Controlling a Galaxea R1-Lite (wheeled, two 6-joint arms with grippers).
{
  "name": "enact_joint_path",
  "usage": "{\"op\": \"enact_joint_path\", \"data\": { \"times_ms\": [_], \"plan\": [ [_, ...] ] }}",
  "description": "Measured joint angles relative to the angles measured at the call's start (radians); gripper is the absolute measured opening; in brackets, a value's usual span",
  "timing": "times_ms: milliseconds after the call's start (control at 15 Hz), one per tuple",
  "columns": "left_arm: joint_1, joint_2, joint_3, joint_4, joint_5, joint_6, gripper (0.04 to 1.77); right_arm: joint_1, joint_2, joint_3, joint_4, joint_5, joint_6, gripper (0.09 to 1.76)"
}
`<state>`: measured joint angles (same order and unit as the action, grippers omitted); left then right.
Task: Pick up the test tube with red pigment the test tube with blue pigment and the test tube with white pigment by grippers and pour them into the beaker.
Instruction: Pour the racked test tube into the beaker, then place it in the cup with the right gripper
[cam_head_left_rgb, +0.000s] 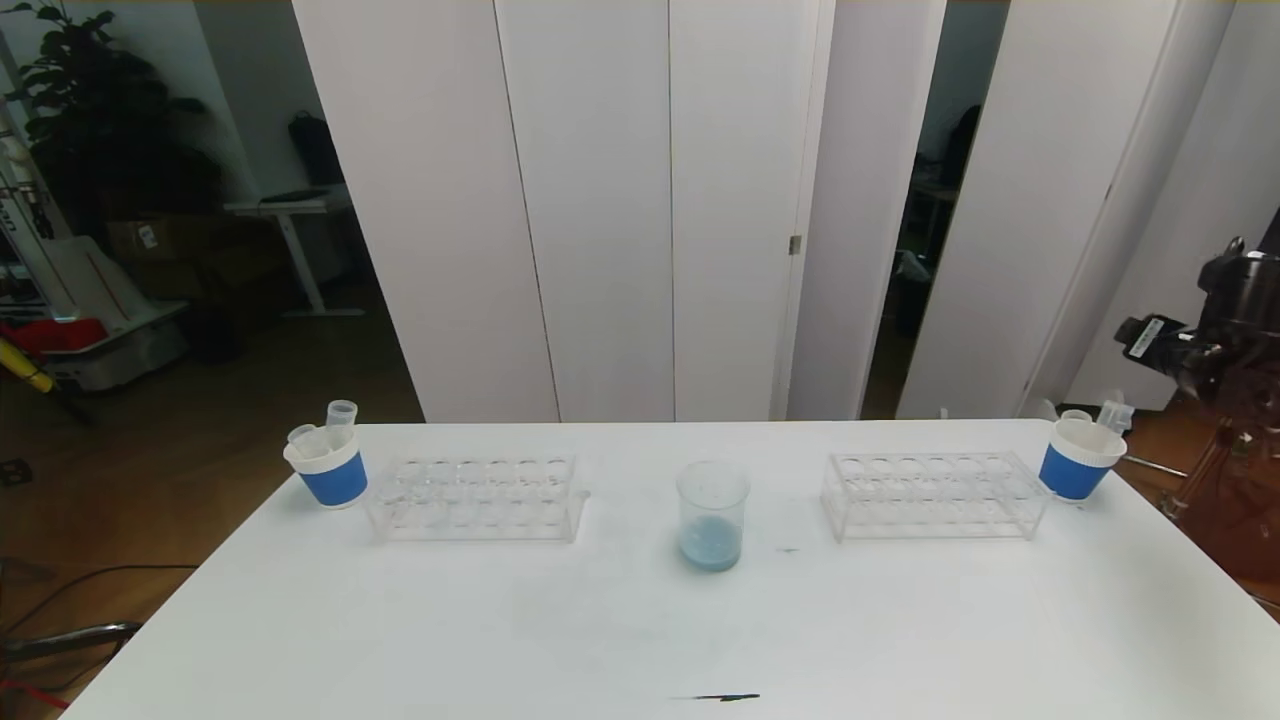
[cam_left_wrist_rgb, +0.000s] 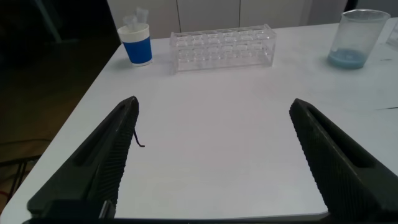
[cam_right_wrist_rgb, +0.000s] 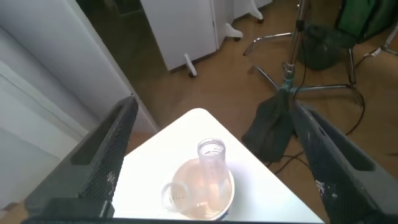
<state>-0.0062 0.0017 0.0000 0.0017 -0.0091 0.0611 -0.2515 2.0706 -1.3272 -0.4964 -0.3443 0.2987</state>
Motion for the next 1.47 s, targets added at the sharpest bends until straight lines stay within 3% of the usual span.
{"op": "enact_joint_path", "data": {
  "times_ms": [267, 667, 1133, 1467],
  "plan": [
    [0.0, 0.0, 0.0, 0.0, 0.0, 0.0, 1.73, 0.003, -0.287, 0.113, 0.12, 0.172, -0.036, 1.75],
    [0.0, 0.0, 0.0, 0.0, 0.0, 0.0, 1.73, 0.066, -0.772, 0.425, 0.17, 0.423, -0.135, 1.75],
    [0.0, 0.0, 0.0, 0.0, 0.0, 0.0, 1.73, 0.16, -1.351, 0.739, 0.393, 0.466, -0.171, 1.75],
    [0.0, 0.0, 0.0, 0.0, 0.0, 0.0, 1.73, 0.182, -1.704, 1.017, 0.456, 0.452, -0.216, 1.75]
  ]
}}
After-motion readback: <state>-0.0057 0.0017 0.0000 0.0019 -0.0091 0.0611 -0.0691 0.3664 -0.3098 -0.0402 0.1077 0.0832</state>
